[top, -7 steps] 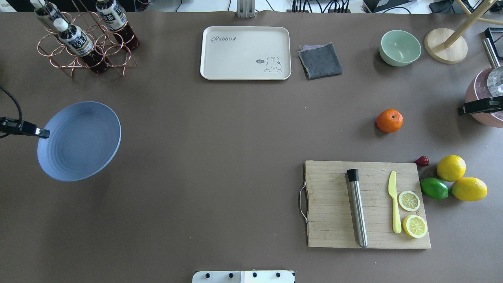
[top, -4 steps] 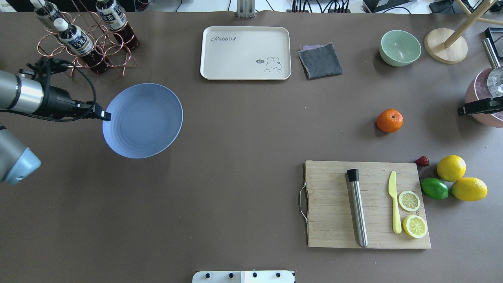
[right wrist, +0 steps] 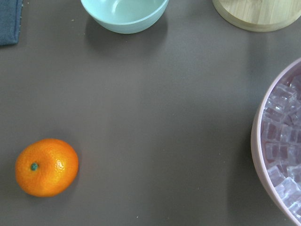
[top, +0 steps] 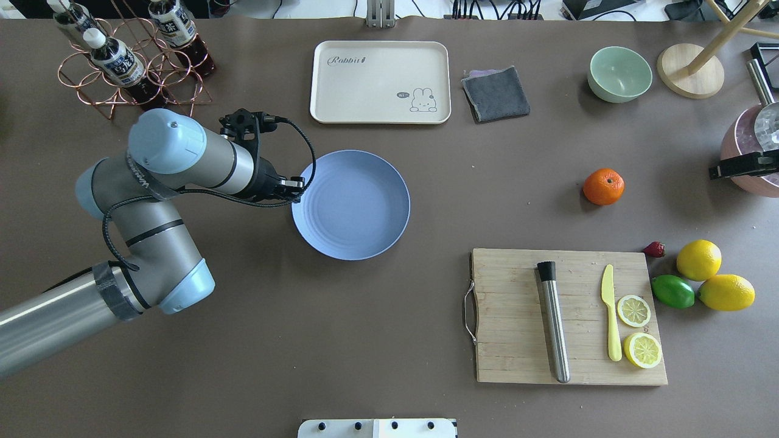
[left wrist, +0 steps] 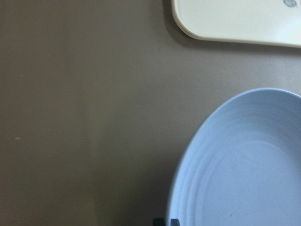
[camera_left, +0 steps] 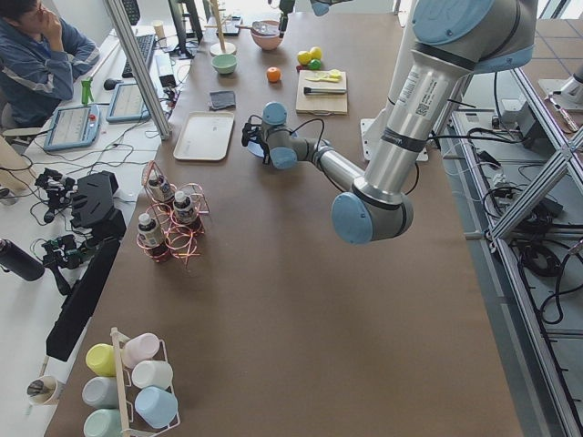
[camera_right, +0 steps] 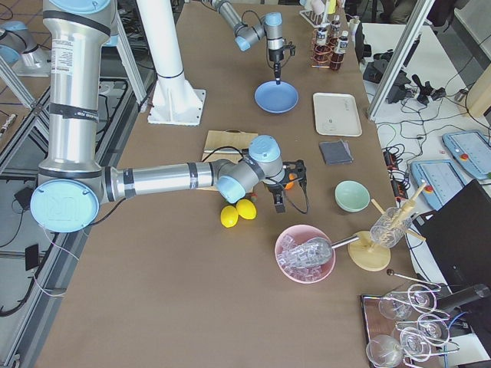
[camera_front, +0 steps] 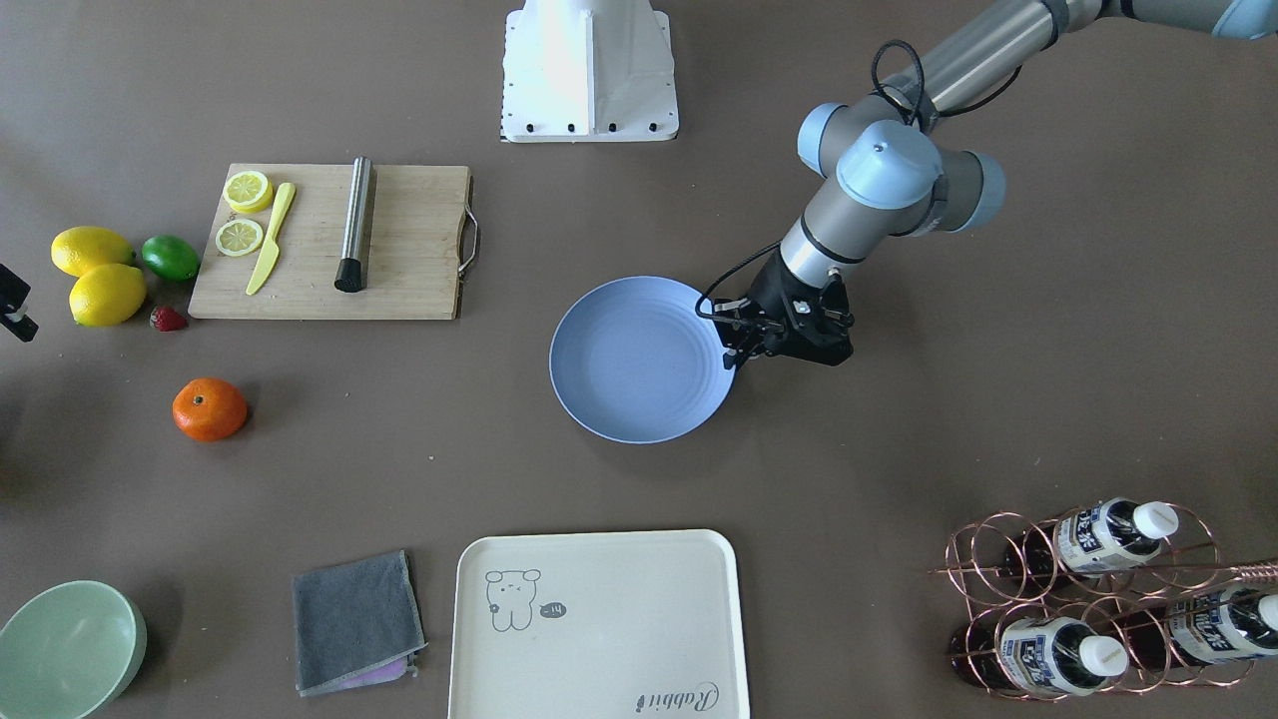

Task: Pick orange to plate
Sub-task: 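Push the blue plate with the left gripper to the table center, then withdraw the left arm while the right gripper moves above the orange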

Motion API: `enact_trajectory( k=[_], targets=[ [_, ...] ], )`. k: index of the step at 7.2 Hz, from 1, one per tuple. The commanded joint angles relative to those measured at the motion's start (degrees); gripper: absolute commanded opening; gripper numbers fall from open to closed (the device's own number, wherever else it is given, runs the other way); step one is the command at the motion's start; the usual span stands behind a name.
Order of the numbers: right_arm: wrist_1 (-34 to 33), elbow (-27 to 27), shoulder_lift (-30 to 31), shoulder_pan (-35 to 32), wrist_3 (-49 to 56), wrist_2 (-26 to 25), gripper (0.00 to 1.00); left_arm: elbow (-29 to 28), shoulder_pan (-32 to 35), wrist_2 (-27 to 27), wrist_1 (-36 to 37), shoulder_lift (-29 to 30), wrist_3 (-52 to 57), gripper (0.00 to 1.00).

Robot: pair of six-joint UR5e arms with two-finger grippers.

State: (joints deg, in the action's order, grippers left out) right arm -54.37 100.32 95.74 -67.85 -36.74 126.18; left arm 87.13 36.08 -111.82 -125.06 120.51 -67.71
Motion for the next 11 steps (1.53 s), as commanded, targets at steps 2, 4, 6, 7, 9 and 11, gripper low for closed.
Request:
enact_trajectory(
  k=[2,4,6,7,9,11],
  targets=[
    [-0.03,-0.03,-0.12,0.00,0.00,0.03,1.00,-1.35,-1.80,1.07,0.26,1.84,-1.63,0.11],
    [-0.12,-0.12,-0.82,0.09,0.00,0.12,1.00,-0.65,0.21,0.64,0.17,1.23,-1.37,0.98],
    [-1.52,-0.82,-3.97,1.31,-1.40,0.47,1.00,4.51,10.00,-10.71,0.70,-4.72,-0.59,0.98],
    [-3.09,-0.82,-5.99,2.54,-4.02,0.03,0.99,8.45,14.15,-14.71,0.70,-11.19,5.60,0.98],
    [-11.14,-0.82,-11.86,7.01,-6.07,-3.90,0.99,10.87,24.77,-21.40,0.70,-23.60,25.25,0.98],
    [-22.22,-0.91,-19.07,10.18,-6.07,-6.82,0.99,9.47,35.58,-26.67,7.93,-27.60,44.84,0.98]
  ],
)
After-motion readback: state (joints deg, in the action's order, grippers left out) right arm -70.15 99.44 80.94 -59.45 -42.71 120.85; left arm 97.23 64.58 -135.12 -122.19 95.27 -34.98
